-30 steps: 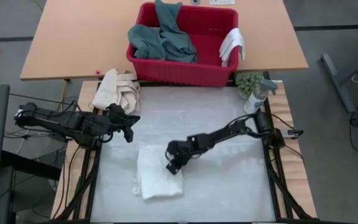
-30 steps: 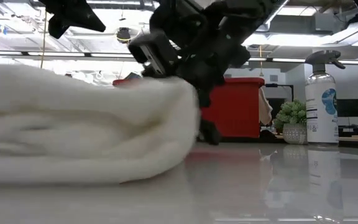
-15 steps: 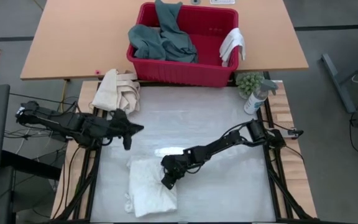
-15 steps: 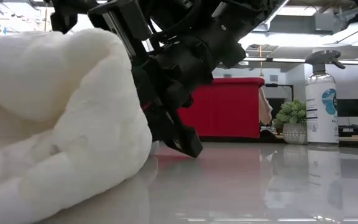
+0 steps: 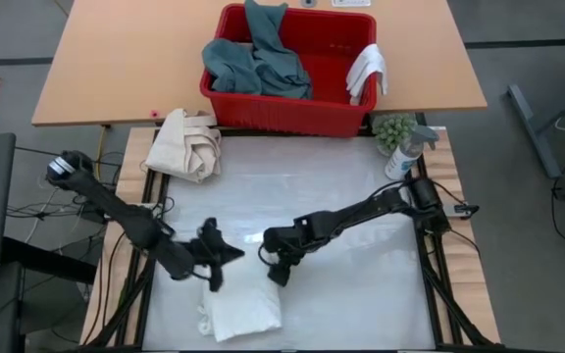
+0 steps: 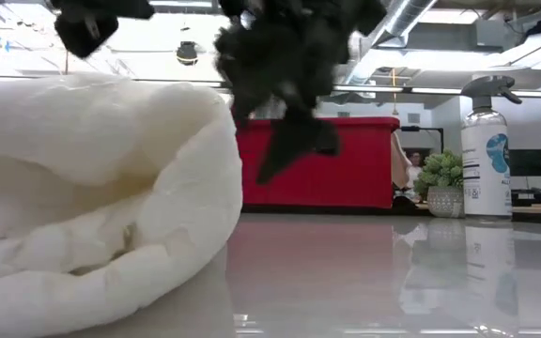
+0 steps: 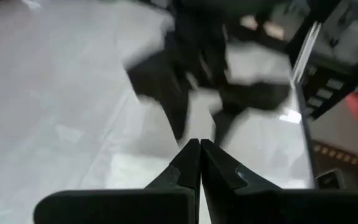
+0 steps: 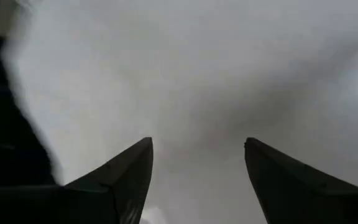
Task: Fold Laundry from Bin
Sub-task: Move the white shirt to the bottom left of the table
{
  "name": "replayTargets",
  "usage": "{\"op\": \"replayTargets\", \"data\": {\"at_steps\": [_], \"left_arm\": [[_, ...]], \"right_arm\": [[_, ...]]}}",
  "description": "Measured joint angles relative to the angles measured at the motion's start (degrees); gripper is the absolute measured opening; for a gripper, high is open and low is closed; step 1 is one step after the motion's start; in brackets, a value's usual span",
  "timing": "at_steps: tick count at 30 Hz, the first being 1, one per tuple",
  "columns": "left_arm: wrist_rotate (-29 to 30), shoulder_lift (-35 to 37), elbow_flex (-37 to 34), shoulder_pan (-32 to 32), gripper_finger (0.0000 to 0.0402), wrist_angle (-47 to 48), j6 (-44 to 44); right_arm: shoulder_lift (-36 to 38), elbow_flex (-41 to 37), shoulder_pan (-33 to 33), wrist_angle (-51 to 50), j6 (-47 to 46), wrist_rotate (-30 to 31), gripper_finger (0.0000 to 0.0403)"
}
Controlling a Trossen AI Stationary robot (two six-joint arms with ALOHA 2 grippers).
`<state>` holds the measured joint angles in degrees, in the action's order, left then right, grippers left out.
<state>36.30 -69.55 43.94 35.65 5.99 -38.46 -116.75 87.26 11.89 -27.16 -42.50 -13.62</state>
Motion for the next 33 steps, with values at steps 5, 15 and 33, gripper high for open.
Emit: {"op": "replayTargets", "data": {"at_steps": [5,15,33], "left_arm": [[-3.53,-10.3,-0.02,1.49,0.0,-7.84,-0.33],[-2.84,-14.98,-0.22,8.02,0.0,-12.13,-3.84],[-6.63,-27.76,-0.09,16.07,0.0,-4.69,-38.71]], "right_arm": [[6.49,-0.11,-0.92,-15.36,5.73,7.68,0.028],[26.83,-0.06,-8.54,-29.79,12.43,19.28,0.0281],[41.4,-0.04,-9.5,-30.0,6.75,23.08,0.0281]]}}
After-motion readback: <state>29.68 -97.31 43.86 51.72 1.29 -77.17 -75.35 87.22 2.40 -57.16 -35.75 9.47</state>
